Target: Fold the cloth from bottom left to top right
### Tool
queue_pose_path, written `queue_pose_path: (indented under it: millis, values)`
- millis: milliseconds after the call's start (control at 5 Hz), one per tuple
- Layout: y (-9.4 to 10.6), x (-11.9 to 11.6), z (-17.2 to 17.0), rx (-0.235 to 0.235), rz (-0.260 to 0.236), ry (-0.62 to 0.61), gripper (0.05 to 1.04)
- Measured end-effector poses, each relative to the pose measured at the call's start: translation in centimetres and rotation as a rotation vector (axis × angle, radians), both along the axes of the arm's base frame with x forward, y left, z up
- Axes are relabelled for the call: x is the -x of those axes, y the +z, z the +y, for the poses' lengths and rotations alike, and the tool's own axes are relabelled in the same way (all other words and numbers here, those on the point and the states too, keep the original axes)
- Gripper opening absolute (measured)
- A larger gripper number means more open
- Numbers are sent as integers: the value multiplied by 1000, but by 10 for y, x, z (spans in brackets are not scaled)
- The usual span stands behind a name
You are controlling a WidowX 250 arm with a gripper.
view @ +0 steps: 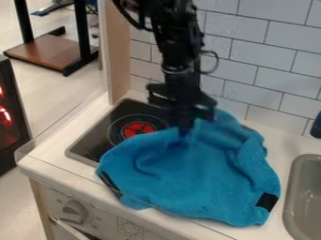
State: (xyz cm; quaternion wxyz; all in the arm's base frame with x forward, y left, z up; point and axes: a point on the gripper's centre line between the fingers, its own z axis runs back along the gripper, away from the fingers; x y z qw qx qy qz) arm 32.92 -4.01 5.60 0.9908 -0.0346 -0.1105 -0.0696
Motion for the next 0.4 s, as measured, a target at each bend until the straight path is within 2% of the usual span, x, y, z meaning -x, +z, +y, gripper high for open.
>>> queue_pose_path:
  millis: [200,400]
  values:
    - [-9,10,-28,12,23,-134,49]
    - [-24,13,-33,0,54,-175,49]
